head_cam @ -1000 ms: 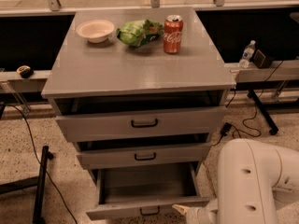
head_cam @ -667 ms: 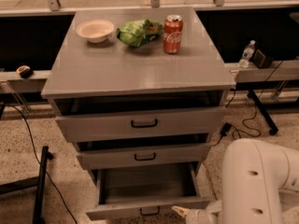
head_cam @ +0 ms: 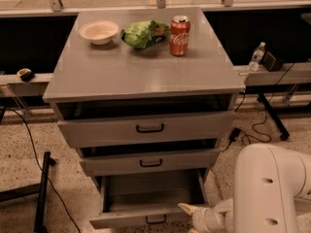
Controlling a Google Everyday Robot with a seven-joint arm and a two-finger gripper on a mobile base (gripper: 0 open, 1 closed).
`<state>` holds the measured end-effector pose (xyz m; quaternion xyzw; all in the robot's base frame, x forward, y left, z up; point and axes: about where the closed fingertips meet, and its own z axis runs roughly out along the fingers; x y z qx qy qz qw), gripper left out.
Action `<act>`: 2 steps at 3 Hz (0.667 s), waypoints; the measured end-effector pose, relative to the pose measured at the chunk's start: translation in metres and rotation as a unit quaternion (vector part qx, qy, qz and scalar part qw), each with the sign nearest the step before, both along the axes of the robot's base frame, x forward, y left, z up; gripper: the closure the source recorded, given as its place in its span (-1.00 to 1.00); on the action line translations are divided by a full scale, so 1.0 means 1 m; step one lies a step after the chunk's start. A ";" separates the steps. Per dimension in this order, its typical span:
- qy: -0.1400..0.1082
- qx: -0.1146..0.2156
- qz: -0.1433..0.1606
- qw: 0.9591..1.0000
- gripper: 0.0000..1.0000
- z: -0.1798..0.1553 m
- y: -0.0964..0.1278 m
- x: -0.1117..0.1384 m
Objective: Open bottom drawer
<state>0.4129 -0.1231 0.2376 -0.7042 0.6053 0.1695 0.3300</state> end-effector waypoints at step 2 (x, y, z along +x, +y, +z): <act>0.008 -0.014 -0.020 1.000 -0.68 -0.033 -0.020 0.040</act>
Offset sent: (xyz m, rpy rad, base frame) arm 0.0557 -0.0310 -0.0527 -0.0413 0.0371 -0.0555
